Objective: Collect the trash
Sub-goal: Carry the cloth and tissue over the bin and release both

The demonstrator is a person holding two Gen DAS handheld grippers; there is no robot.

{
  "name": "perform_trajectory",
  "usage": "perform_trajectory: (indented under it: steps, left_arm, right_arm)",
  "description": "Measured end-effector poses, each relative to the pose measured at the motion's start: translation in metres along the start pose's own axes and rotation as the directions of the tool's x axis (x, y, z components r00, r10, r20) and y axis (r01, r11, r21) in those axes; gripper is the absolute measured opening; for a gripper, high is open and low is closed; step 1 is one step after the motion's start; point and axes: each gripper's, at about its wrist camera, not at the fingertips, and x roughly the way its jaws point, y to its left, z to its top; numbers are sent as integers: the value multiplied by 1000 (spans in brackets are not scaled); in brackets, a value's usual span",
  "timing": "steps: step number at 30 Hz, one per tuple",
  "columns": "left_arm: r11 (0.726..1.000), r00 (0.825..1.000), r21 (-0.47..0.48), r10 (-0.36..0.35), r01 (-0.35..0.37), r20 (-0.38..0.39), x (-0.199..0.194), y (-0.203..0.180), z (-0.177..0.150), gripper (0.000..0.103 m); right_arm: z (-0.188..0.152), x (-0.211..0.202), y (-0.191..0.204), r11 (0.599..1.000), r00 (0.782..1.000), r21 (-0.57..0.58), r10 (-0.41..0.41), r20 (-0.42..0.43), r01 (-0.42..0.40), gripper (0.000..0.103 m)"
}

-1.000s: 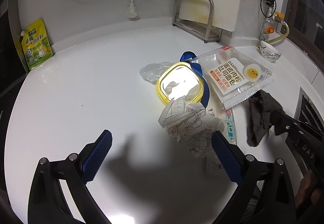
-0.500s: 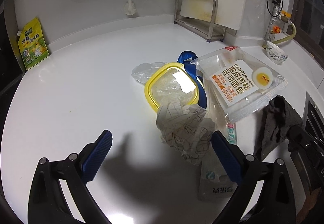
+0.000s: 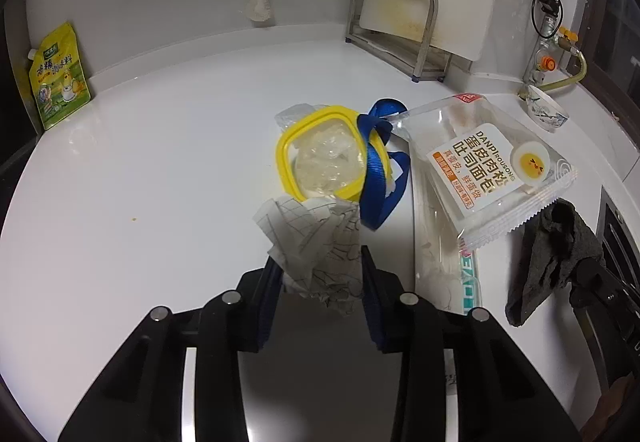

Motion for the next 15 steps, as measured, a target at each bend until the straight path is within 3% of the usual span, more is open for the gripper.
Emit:
perform_trajectory:
  steps: [15]
  left_arm:
    - [997, 998, 79, 18, -23, 62, -54, 7, -26, 35]
  right_arm:
    - [-24, -32, 7, 999, 999, 45, -26, 19, 25, 8]
